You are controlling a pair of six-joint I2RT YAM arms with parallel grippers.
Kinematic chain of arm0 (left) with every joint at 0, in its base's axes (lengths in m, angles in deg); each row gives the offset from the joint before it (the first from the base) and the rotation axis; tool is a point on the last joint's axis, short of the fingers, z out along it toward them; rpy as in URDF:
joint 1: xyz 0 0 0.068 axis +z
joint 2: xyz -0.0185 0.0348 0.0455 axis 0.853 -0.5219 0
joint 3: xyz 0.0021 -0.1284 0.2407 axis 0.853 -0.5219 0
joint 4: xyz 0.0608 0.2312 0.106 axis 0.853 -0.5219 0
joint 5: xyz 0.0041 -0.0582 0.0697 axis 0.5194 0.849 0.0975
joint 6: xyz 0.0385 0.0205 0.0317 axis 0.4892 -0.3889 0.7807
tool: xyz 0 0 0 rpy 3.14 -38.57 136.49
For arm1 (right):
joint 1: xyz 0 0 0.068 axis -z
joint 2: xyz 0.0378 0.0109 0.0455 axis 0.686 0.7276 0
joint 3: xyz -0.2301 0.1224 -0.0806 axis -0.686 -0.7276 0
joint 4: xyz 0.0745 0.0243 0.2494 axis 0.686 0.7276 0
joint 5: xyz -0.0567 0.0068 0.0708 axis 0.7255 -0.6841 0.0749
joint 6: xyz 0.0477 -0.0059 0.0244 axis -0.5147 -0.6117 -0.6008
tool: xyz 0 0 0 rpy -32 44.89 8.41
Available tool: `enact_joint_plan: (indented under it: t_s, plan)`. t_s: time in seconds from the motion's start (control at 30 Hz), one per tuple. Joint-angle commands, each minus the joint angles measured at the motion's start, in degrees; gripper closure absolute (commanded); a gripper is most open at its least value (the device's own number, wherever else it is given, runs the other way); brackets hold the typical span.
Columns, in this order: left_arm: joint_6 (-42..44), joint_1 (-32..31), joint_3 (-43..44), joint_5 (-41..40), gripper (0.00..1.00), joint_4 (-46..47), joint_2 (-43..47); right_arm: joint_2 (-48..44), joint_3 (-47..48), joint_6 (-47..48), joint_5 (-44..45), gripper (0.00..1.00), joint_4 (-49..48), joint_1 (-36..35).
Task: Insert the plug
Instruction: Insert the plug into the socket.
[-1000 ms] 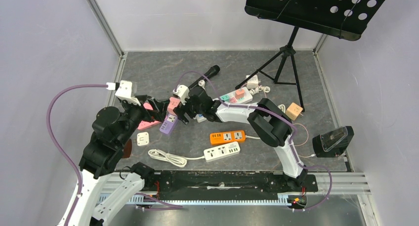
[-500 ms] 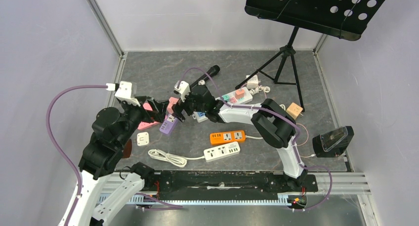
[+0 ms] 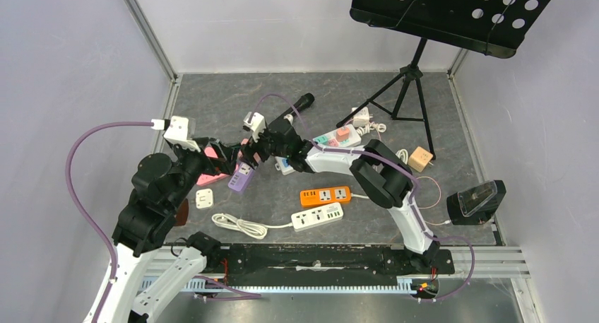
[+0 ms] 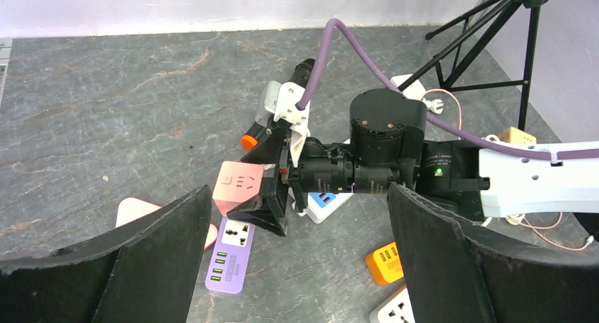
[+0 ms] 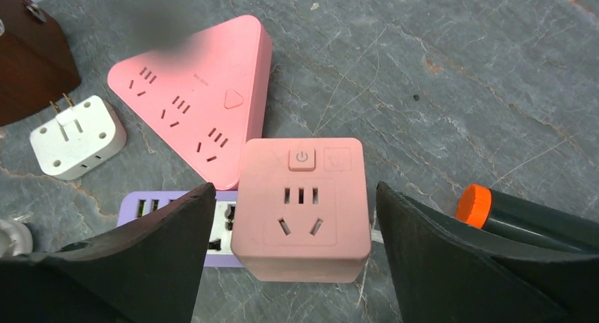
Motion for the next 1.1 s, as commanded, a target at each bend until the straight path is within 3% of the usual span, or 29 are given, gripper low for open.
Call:
enact_joint_plan:
  t_s: [0.0,0.2,0.5,0.8,1.07]
  plan:
    - [2.0,0.1,1.1,-0.6,0.01,0.5,0.1,1.7,2.7,-0.4,0.0,0.19,-1.0,0.6]
    - [2.2,0.1,1.1,-0.4,0.01,0.5,-0.4,1.0,0.3,-0.9,0.2,0.43,-1.6,1.2]
    - [2.3,0.0,1.1,0.2,0.02,0.6,-0.8,-2.5,-16.4,-2.7,-1.1,0.71,-15.5,1.8]
    - [2.1,0.1,1.1,-0.2,0.01,0.5,-0.9,-0.6,-24.1,-6.1,-1.4,0.76,-21.7,1.7]
    - [1.9,0.1,1.0,-0.1,0.01,0.8,-0.9,2.2,-23.6,-5.2,3.1,0.78,-18.1,0.5]
